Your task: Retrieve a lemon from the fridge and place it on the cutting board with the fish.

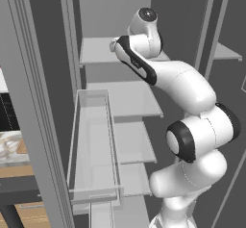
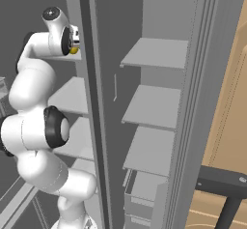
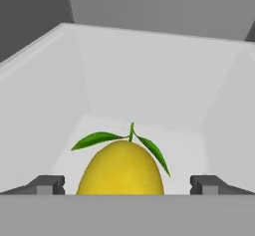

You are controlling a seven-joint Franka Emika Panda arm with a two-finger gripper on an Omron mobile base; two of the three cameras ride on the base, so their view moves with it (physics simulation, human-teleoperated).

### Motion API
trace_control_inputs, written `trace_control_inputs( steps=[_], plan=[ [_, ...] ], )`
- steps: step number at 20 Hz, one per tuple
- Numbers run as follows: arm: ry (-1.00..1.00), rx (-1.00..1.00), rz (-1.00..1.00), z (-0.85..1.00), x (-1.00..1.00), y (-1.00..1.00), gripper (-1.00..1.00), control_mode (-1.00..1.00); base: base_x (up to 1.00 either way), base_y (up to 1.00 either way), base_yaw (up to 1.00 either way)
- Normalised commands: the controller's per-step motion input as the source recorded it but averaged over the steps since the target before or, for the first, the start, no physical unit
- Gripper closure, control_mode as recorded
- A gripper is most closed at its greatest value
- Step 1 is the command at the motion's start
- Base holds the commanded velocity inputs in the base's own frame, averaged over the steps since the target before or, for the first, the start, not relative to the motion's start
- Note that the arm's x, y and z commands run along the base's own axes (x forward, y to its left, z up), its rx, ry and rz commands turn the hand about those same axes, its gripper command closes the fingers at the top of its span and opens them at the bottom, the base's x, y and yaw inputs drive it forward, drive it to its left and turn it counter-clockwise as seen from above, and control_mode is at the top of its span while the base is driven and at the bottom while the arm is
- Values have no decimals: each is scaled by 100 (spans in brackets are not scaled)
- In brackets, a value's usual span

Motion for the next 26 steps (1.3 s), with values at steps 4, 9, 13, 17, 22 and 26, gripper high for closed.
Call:
trace_control_inputs(
  steps=[4, 9, 13, 17, 22, 26],
  plan=[
    [0, 0, 0, -11, 22, 0, -100, -100, 0, 0, 0],
    [1, 0, 0, -6, 2, 0, -100, -100, 0, 0, 0],
    [1, 0, 0, -12, 0, 0, 100, -100, 0, 0, 0],
    [0, 0, -3, -13, 0, 0, 100, -100, 0, 0, 0],
    [0, 1, -10, 0, -39, 0, 100, -100, 0, 0, 0],
    [0, 12, -23, 11, -97, 0, 100, -100, 0, 0, 0]
  ],
)
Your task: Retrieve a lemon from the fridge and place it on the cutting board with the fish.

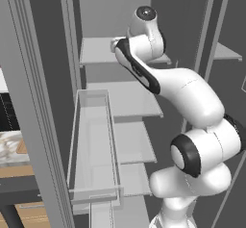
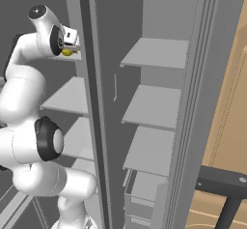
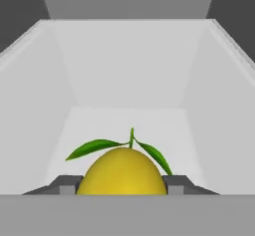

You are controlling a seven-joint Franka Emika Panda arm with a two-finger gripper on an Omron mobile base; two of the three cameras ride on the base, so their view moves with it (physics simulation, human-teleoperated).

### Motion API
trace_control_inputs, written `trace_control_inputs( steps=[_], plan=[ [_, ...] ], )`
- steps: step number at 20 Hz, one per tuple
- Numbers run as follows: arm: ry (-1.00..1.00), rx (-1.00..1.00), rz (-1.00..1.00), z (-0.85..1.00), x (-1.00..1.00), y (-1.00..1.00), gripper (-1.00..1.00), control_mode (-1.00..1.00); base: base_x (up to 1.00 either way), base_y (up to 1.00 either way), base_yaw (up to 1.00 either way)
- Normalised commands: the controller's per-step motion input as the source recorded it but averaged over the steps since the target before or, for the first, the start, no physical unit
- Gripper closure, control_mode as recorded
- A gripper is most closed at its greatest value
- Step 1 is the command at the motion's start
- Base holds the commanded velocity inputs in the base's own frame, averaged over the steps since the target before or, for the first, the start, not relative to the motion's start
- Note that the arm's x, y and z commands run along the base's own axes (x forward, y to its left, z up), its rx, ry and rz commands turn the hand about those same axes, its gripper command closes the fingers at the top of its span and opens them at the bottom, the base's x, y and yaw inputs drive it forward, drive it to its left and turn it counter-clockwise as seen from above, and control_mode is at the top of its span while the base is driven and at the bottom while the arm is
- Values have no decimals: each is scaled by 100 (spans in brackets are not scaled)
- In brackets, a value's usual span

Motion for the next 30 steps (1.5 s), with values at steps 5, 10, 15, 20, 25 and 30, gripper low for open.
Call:
trace_control_inputs(
  steps=[5, 10, 15, 20, 25, 30],
  plan=[
    [2, 14, -21, 29, -100, -1, 100, -100, 0, 0, 0],
    [14, 2, -17, 13, -93, -19, 100, -100, 0, 0, 0],
    [17, 0, -4, 0, -93, -64, 100, -100, 0, 0, 0],
    [8, 0, 3, -11, -100, -50, 100, -100, 0, 0, 0],
    [5, 0, 13, -31, -100, -31, 100, -100, 0, 0, 0],
    [3, 0, 22, -66, -96, -9, 100, -100, 0, 0, 0]
  ],
)
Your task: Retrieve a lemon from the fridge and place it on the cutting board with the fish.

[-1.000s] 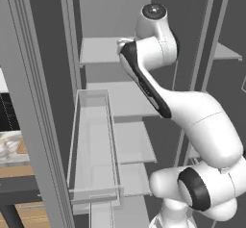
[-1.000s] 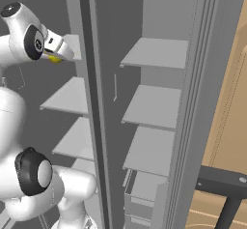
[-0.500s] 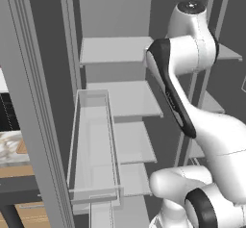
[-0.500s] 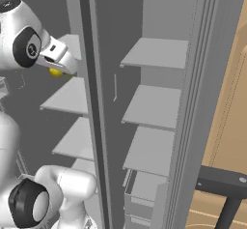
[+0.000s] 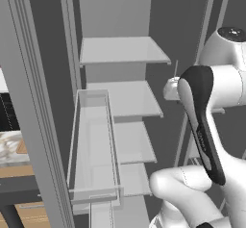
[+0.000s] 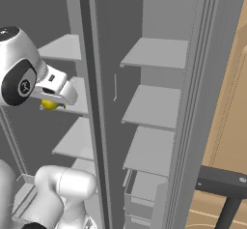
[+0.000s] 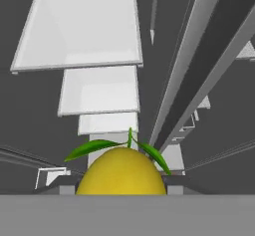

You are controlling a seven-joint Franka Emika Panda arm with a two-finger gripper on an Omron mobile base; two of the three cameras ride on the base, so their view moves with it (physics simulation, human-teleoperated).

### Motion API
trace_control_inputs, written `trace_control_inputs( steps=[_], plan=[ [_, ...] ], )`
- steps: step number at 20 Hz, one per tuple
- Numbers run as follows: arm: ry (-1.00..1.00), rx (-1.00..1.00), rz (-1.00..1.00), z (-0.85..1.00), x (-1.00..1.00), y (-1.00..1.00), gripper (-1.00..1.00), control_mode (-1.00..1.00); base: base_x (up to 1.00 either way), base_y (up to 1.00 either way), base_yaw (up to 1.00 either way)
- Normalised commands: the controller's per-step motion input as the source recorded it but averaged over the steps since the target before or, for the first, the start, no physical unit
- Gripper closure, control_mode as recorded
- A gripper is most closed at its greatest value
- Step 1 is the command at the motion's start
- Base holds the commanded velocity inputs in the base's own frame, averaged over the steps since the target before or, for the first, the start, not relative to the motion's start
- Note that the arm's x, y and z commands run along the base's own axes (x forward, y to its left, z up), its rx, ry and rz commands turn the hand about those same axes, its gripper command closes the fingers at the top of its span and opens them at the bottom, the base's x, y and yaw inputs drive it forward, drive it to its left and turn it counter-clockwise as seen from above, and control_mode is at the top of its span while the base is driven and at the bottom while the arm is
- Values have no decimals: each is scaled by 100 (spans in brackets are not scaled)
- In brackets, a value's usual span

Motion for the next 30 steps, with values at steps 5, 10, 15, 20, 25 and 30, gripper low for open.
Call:
trace_control_inputs(
  steps=[5, 10, 15, 20, 25, 30],
  plan=[
    [7, 0, 20, -43, -67, 0, 100, -100, 0, 0, 0],
    [10, -1, 6, -54, -6, 0, 100, -100, 0, 0, 0],
    [13, -6, -1, -20, 6, 0, 100, -100, 0, 0, 0],
    [8, -2, -4, -16, 1, -2, 100, -100, 0, 0, 0],
    [0, 0, 0, -1, 0, 0, 100, -100, 0, 0, 0],
    [0, 0, 0, -1, -3, 0, 100, -100, 0, 0, 0]
  ],
)
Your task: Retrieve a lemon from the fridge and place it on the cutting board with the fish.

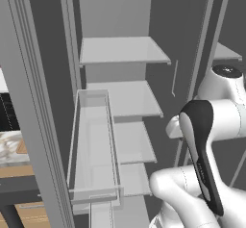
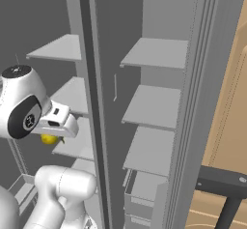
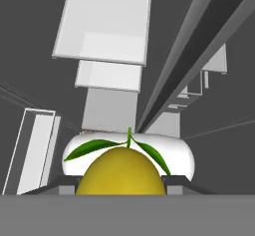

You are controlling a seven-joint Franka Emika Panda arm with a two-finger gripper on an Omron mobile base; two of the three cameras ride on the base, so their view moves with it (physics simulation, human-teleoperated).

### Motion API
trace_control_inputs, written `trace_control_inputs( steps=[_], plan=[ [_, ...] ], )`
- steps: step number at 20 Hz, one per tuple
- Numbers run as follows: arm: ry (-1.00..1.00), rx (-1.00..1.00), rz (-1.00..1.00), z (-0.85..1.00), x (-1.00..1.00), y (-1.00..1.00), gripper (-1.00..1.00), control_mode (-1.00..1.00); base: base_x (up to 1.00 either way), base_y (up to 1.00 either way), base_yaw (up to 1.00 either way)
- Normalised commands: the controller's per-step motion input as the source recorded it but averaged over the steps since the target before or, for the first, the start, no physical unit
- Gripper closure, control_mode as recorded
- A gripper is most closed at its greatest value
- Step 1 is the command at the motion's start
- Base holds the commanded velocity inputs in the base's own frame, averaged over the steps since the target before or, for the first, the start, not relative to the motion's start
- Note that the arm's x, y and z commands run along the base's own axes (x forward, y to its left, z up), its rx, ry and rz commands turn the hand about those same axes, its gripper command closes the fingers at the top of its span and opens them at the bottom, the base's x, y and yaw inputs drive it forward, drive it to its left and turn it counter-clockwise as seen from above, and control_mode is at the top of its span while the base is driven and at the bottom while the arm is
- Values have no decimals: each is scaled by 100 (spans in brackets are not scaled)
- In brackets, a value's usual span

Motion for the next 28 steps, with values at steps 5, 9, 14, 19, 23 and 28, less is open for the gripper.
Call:
trace_control_inputs(
  steps=[5, 9, 14, 19, 23, 28],
  plan=[
    [0, 0, 0, -2, -7, 0, 100, 100, -51, 0, 0],
    [0, 0, 0, 0, 0, 0, 100, 100, -69, 0, 0],
    [0, 0, 0, 0, 0, 0, 100, 100, -72, 0, 0],
    [0, 0, 0, 0, 0, 0, 100, 100, -74, 2, 0],
    [0, 0, 0, 0, 0, 0, 100, 100, -57, 21, 0],
    [0, 0, 0, 0, 0, 0, 100, 100, -58, 34, 0]
  ],
)
